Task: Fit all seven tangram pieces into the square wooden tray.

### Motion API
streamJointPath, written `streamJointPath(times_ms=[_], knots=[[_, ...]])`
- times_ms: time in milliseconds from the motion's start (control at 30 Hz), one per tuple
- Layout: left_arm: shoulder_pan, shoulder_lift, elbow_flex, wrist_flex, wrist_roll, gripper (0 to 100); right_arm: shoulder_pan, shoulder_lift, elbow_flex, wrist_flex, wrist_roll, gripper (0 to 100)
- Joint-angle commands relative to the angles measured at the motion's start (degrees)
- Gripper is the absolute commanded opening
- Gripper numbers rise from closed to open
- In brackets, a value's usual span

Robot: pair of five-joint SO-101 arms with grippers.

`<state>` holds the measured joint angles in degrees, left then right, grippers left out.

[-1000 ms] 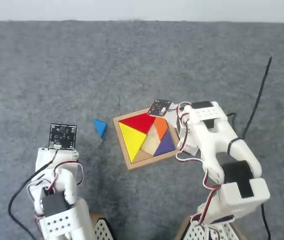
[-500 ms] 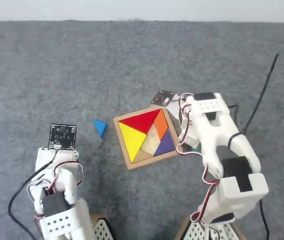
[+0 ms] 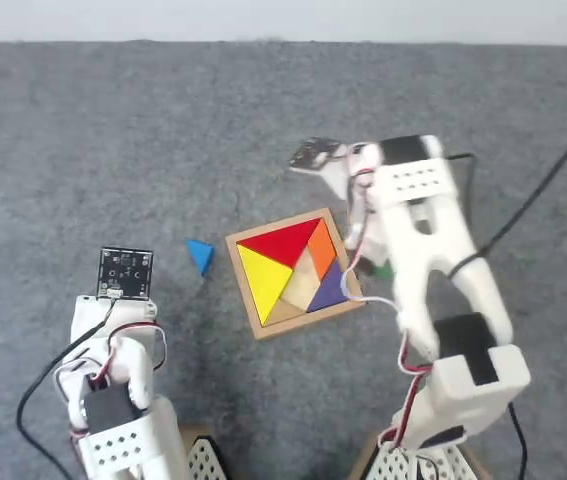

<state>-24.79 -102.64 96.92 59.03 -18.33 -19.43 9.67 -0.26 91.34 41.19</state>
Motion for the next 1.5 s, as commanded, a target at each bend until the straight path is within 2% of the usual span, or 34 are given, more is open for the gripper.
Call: streamJointPath(times_ms=[0,233,467,700,800,1100,1333,1467], knots=[[0.4,-1.0,-0.5,0.4,-0.4,3,-7.8,0.0,-3.1,-3.0,-7.0,4.1],[0.2,-1.0,-0.5,0.4,-0.4,3,-17.3,6.1,-2.8,-9.8,-13.9,4.2],[0.2,-1.0,-0.5,0.4,-0.4,3,-18.4,12.1,-3.2,-12.8,-14.4,5.8],[0.3,-1.0,-0.5,0.4,-0.4,3,-19.0,11.9,-3.1,-12.4,-14.0,35.9],[0.3,-1.0,-0.5,0.4,-0.4,3,-19.4,11.9,-3.1,-11.2,-13.9,42.1],[0.3,-1.0,-0.5,0.4,-0.4,3,-17.9,4.7,-2.8,-8.8,-14.0,33.8],[0.3,-1.0,-0.5,0.4,-0.4,3,-7.6,1.7,-2.8,-13.4,-14.4,13.2],[0.3,-1.0,-0.5,0.4,-0.4,3,-4.4,4.8,-2.7,-17.4,-14.4,0.5]])
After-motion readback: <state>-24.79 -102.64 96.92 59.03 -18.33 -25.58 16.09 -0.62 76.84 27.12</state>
